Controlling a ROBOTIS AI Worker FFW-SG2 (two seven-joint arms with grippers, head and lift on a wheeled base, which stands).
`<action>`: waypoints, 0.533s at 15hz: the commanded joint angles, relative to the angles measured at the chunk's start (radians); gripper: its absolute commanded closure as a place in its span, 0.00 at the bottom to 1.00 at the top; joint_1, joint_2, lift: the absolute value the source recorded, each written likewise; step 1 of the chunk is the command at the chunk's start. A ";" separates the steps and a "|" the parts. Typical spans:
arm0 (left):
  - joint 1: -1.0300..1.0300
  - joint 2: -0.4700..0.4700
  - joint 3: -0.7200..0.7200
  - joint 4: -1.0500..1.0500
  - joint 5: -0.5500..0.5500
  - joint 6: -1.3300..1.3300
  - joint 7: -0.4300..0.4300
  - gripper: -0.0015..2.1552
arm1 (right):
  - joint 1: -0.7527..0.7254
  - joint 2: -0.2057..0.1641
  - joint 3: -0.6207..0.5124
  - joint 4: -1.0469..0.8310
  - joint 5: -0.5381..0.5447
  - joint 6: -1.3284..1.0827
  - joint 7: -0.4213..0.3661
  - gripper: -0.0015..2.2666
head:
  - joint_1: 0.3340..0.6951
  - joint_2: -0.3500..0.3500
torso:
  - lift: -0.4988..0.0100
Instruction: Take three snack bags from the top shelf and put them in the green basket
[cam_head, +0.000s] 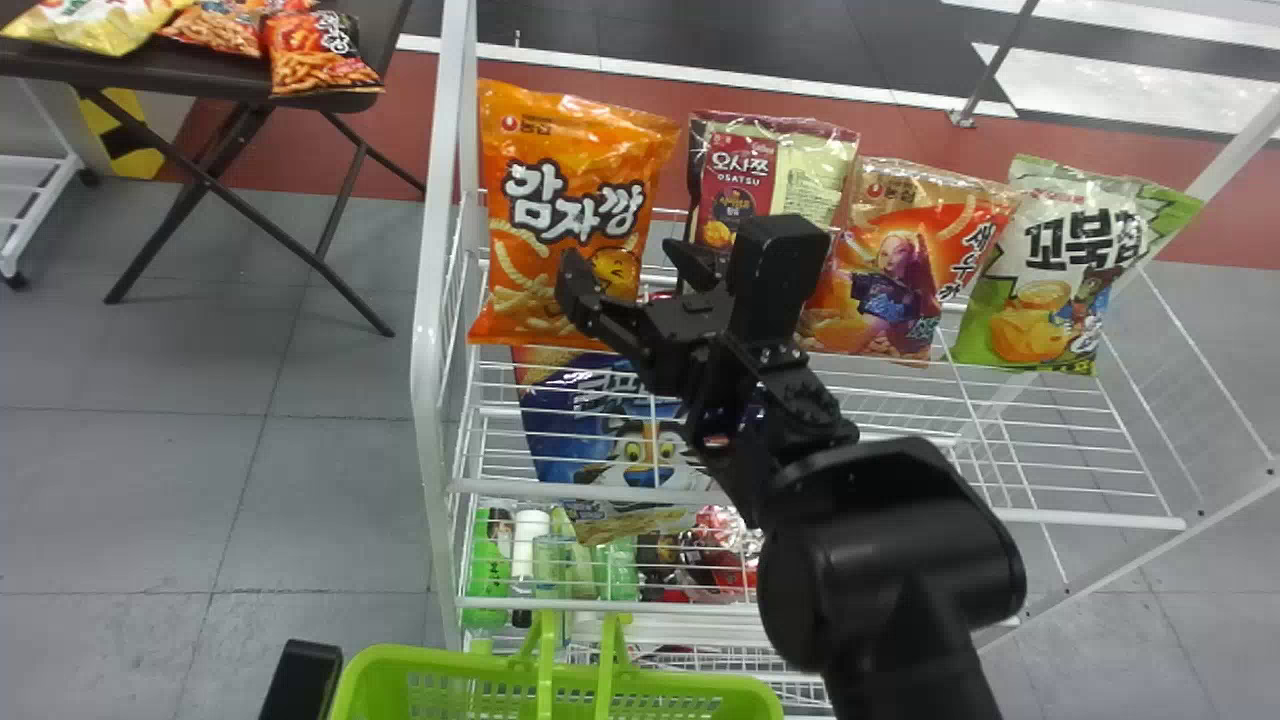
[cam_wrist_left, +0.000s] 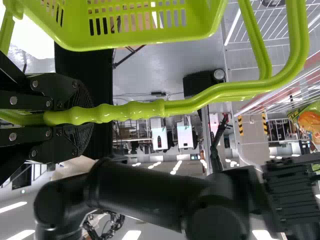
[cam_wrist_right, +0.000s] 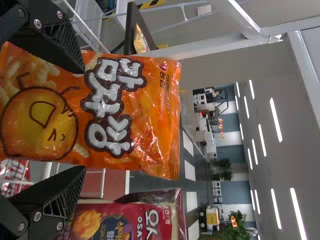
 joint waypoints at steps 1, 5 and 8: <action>-0.005 0.000 0.005 0.014 0.000 0.004 -0.005 0.72 | -0.079 0.001 0.003 0.085 -0.030 0.004 0.019 0.07 | 1.00 0.28 | 0.92; -0.009 -0.003 0.007 0.030 0.000 0.004 -0.012 0.72 | -0.126 0.001 0.012 0.112 -0.034 0.096 0.053 0.22 | 1.00 0.33 | 0.92; -0.016 -0.006 0.007 0.032 0.000 0.004 -0.009 0.72 | -0.122 0.001 0.003 0.105 -0.036 0.170 0.084 0.83 | 1.00 0.36 | 0.92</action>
